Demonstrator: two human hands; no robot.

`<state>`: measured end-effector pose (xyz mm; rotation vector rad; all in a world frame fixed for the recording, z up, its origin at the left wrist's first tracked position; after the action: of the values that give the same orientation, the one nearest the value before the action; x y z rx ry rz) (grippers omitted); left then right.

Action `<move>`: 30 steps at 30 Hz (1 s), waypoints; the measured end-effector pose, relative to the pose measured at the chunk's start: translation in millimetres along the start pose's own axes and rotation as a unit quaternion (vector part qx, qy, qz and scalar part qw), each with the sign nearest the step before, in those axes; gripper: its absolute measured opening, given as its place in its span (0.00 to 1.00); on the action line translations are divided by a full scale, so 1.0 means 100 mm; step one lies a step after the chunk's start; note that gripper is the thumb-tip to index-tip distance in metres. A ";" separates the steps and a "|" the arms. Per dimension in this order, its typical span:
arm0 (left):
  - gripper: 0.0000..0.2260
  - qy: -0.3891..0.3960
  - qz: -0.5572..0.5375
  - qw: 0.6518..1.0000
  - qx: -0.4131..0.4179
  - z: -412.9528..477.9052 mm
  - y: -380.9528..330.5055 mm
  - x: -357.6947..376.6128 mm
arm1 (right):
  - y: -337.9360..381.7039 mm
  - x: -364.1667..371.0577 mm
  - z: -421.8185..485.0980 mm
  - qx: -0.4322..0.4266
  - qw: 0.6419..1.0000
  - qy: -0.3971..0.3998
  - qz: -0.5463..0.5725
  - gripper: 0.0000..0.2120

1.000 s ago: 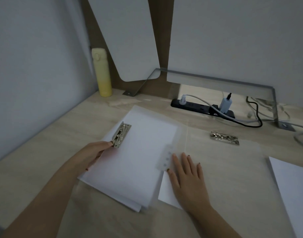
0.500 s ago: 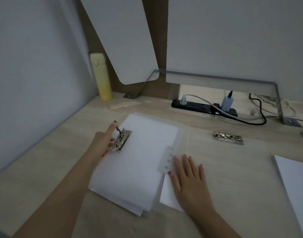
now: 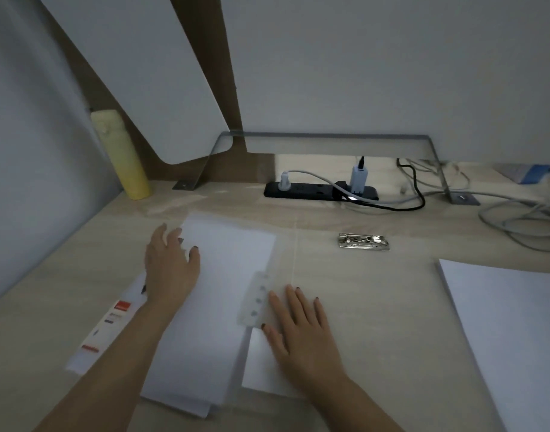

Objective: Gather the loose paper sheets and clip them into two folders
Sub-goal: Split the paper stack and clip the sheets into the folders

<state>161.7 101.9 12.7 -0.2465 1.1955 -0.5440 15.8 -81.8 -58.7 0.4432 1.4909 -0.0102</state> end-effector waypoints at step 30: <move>0.24 0.147 0.078 0.953 0.254 -0.58 -1.57 1.45 | -1.14 -0.48 1.26 0.048 0.986 -0.160 0.026 0.19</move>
<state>103.3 -100.6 -53.9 0.3783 1.3040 -0.7445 99.9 -236.1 -42.3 0.5312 1.1649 -0.1088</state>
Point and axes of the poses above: each hand's wrist, its own z-axis towards the middle knuckle, its own x-axis out of the palm, y = z × x, the point moved 6 cm from there along z, towards the middle knuckle, and after that the axes turned 10 degrees about x, right-handed, at the moved point
